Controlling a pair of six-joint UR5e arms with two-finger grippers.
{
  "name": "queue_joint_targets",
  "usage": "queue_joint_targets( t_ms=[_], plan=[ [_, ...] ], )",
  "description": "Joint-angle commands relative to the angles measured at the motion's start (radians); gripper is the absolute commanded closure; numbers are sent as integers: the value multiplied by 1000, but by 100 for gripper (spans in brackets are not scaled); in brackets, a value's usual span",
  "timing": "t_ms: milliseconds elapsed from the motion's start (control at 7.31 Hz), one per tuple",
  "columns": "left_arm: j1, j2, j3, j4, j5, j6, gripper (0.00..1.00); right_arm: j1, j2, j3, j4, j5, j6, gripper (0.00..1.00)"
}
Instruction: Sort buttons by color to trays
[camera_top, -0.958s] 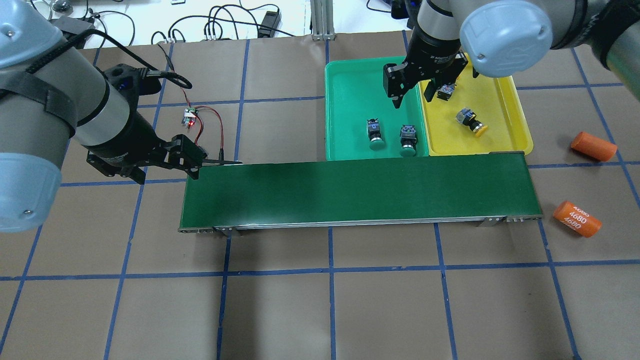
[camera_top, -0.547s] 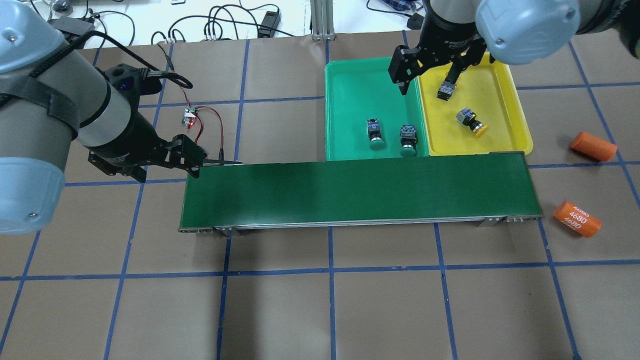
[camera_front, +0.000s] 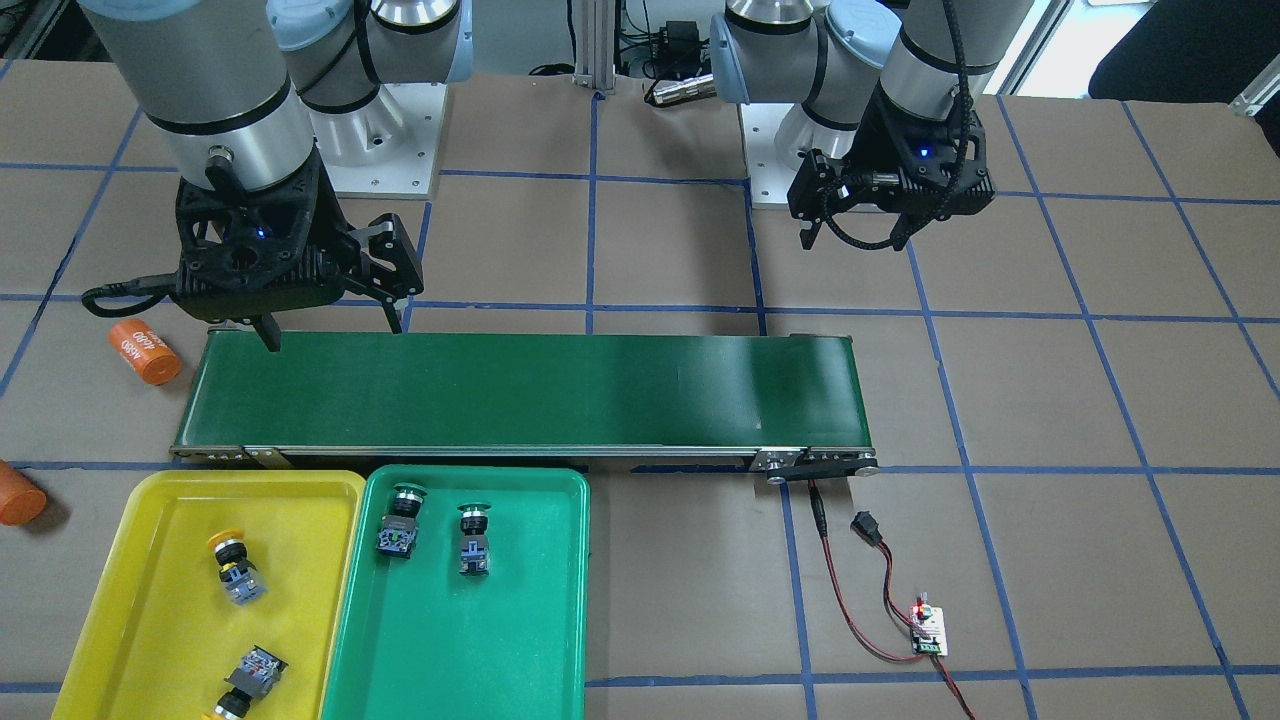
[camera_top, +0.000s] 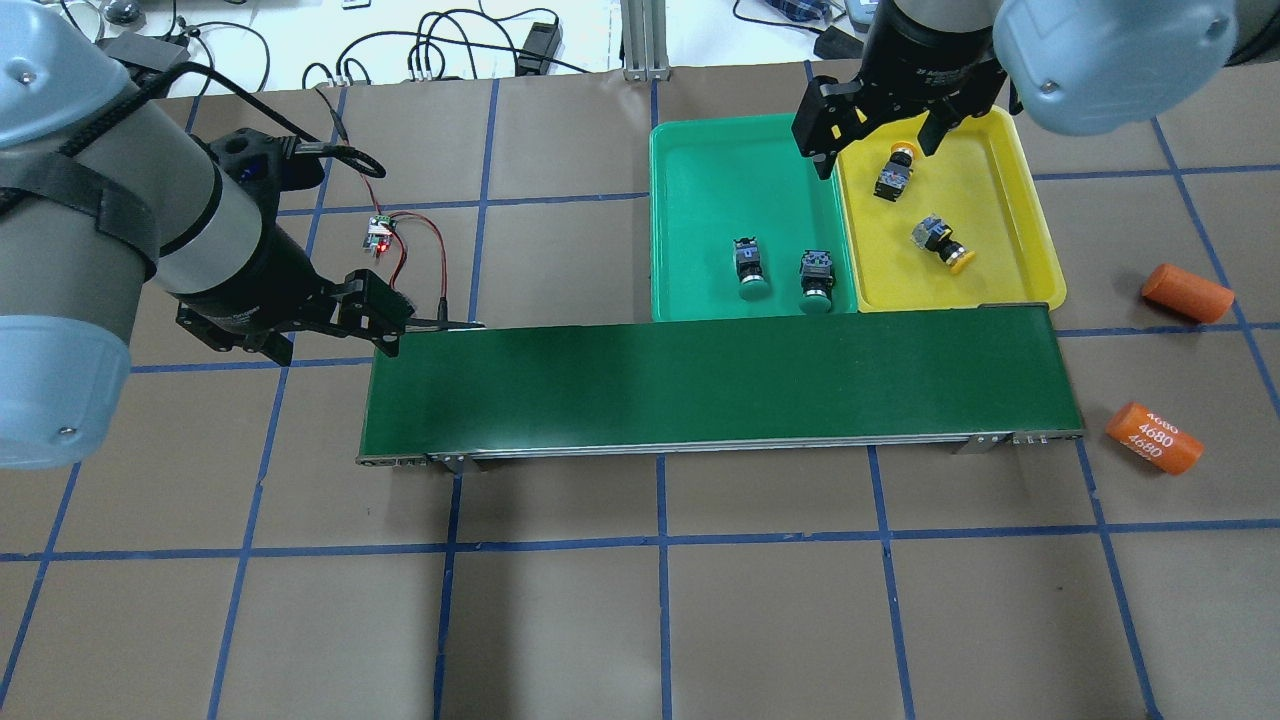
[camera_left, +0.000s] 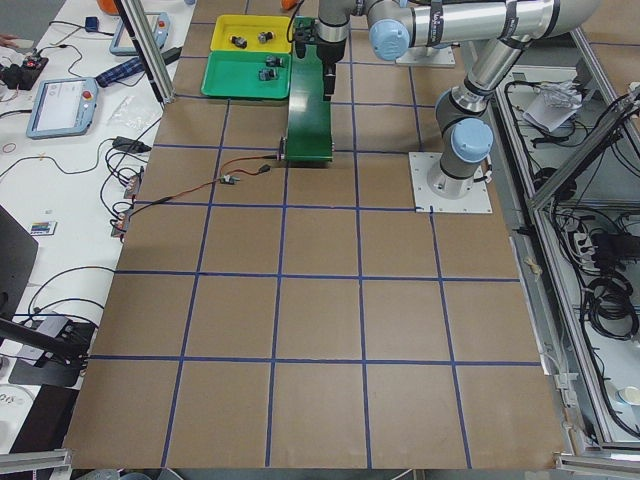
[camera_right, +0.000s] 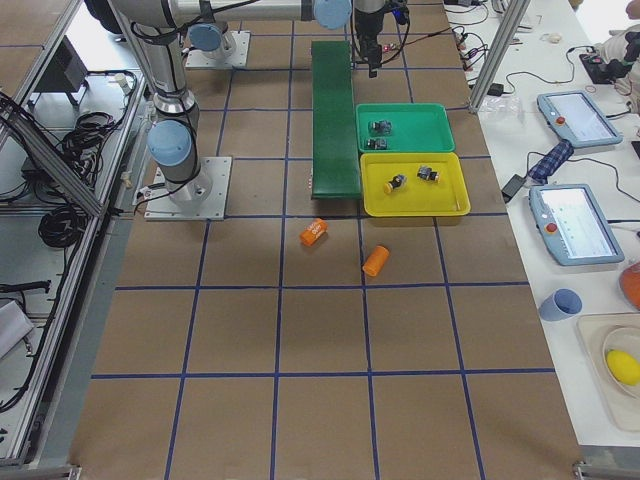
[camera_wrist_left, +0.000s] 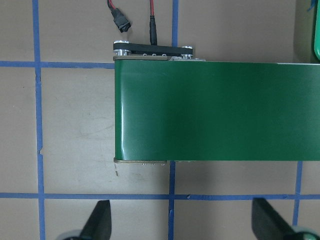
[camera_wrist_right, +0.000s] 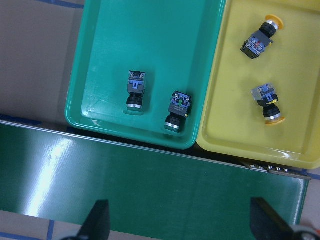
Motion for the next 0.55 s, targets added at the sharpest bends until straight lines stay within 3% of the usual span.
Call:
queue_joint_targets(
  t_ms=[0,411],
  plan=[
    [0,0,0,0,0,0,0,-4,-14,-6,10,-3,14,0],
    [0,0,0,-2,0,2,0,1,-14,-17,57,-15,42,0]
  ],
)
